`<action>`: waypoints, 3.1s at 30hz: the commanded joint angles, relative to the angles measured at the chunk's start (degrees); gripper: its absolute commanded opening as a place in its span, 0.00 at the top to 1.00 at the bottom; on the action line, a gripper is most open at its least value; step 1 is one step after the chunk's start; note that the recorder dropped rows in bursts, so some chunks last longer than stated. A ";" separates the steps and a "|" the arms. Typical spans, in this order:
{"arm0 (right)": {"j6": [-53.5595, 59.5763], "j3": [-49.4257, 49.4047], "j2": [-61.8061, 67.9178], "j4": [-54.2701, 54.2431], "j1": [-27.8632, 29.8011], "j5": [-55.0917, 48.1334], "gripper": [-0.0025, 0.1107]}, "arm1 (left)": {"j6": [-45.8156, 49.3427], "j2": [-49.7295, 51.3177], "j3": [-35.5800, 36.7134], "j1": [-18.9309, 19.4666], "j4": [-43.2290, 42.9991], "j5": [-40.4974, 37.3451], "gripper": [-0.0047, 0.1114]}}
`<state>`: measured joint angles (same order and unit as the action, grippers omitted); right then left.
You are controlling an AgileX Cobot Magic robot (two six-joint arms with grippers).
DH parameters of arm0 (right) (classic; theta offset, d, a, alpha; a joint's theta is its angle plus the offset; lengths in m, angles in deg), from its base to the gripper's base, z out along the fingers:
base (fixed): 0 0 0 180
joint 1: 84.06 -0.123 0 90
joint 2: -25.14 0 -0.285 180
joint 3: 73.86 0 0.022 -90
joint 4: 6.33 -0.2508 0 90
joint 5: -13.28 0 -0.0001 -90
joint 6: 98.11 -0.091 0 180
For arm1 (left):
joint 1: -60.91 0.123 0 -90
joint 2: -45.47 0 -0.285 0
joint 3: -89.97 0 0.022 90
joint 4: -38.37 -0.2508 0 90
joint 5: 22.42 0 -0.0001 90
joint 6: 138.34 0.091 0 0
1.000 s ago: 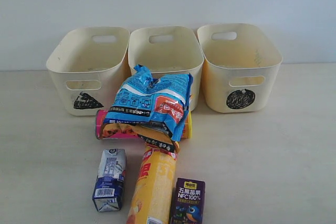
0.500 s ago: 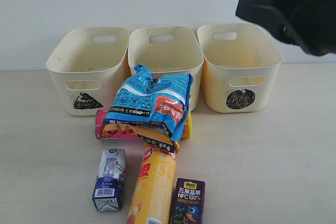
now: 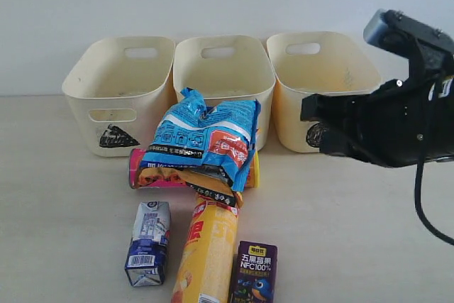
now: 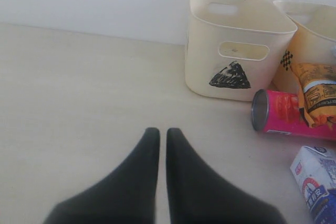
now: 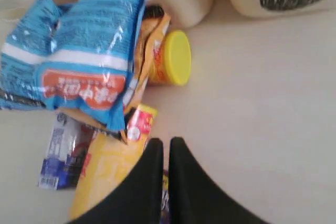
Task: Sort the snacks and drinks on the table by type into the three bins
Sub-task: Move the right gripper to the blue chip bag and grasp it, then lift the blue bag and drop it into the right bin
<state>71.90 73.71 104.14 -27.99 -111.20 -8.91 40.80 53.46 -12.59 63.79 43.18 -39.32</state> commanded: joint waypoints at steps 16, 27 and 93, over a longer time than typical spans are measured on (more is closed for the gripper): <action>55.37 6.53 17.06 -59.40 15.91 -26.42 0.50 | -0.45 -0.20 -0.23 -0.10 0.11 0.55 0.92; 68.02 12.14 31.50 -69.73 15.91 -29.61 0.36 | -0.45 -0.20 -0.23 -0.10 0.11 0.55 0.92; 67.23 27.11 23.98 -69.20 29.29 -5.43 0.98 | -0.45 -0.20 -0.23 -0.22 0.11 0.55 0.92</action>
<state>138.66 97.51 126.69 -95.81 -82.31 -17.92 40.80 53.46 -12.59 63.79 43.10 -39.32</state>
